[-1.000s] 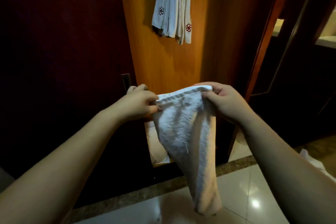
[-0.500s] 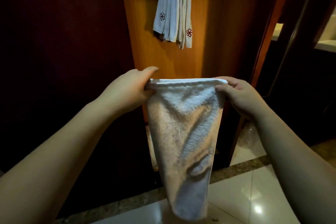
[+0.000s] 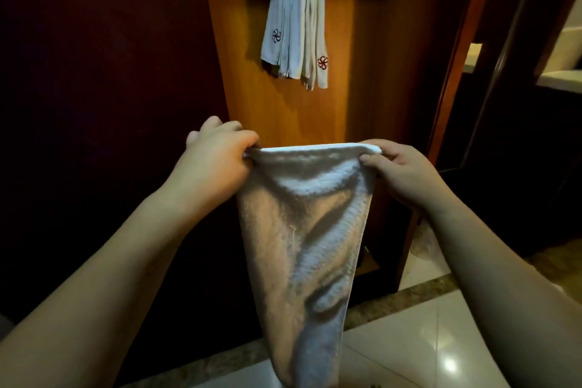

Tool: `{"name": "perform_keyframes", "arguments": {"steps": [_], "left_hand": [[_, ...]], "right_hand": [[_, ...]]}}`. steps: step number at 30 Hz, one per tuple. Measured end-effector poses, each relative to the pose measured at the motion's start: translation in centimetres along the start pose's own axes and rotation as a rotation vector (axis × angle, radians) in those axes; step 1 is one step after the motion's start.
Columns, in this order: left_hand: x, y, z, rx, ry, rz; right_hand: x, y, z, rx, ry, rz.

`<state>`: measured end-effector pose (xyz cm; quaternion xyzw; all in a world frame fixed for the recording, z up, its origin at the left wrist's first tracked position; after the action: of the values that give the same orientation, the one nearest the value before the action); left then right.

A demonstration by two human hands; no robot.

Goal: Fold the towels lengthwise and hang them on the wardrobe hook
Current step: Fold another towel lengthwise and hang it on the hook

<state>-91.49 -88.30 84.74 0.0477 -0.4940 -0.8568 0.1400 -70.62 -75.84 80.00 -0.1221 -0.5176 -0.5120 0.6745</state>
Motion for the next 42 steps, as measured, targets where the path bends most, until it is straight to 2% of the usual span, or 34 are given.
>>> {"name": "perform_keyframes", "arguments": {"steps": [4, 8, 10, 12, 14, 17, 21, 23, 29, 32, 34, 39, 42], "left_hand": [[0.5, -1.9, 0.5, 0.195, -0.008, 0.121], [0.7, -2.6, 0.2, 0.238, 0.005, 0.165], [1.2, -3.6, -0.1, 0.304, -0.001, -0.067], [1.8, -5.1, -1.0, 0.417, 0.043, -0.434], [1.9, -6.1, -2.0, 0.441, 0.129, -0.821], [1.8, -6.9, -3.0, 0.302, 0.300, -1.359], [1.3, -6.8, -4.1, 0.046, 0.444, -1.628], [0.8, -6.4, -4.7, -0.008, 0.449, -1.677], [1.2, -5.5, -5.2, -0.044, 0.329, -1.622], [-0.4, -6.0, -5.3, 0.087, 0.250, -1.813], [-1.5, -6.6, -5.7, 0.178, 0.272, -1.742], [-2.1, -7.0, -6.1, 0.199, 0.319, -1.685], [-1.9, -6.4, -5.9, 0.162, 0.337, -1.705]], "right_hand": [[1.2, -1.4, -0.2, 0.044, 0.082, -0.061], [0.9, -1.3, -0.1, -0.011, 0.080, -0.039], [0.5, -0.8, 0.0, -0.060, 0.048, -0.006], [0.0, -0.3, 0.0, -0.102, 0.013, 0.060], [-0.3, -0.1, 0.0, -0.134, -0.031, 0.114], [-0.9, 0.5, 0.1, -0.210, -0.093, 0.212], [-1.4, 0.9, -0.7, -0.286, -0.117, 0.228], [-1.5, 1.1, -1.5, -0.315, -0.102, 0.218], [-1.2, 0.9, -3.5, -0.334, -0.039, 0.276], [-0.4, 0.8, -3.9, -0.379, -0.012, 0.338], [0.2, 0.7, -4.0, -0.369, 0.014, 0.339], [0.5, 1.1, -4.3, -0.315, 0.043, 0.384], [0.6, 1.8, -4.4, -0.251, 0.087, 0.264]]}}
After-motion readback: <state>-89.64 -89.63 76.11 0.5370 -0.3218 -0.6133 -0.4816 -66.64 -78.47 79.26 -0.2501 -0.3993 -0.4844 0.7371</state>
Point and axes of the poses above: each hand's wrist, its own z-axis towards the middle knuckle, its own y-axis out of the back of the hand, x = y × z, the point moved 8 cm from there along z, towards the middle knuckle, and after that the axes turned 6 degrees about z, right-handed, at the moved point
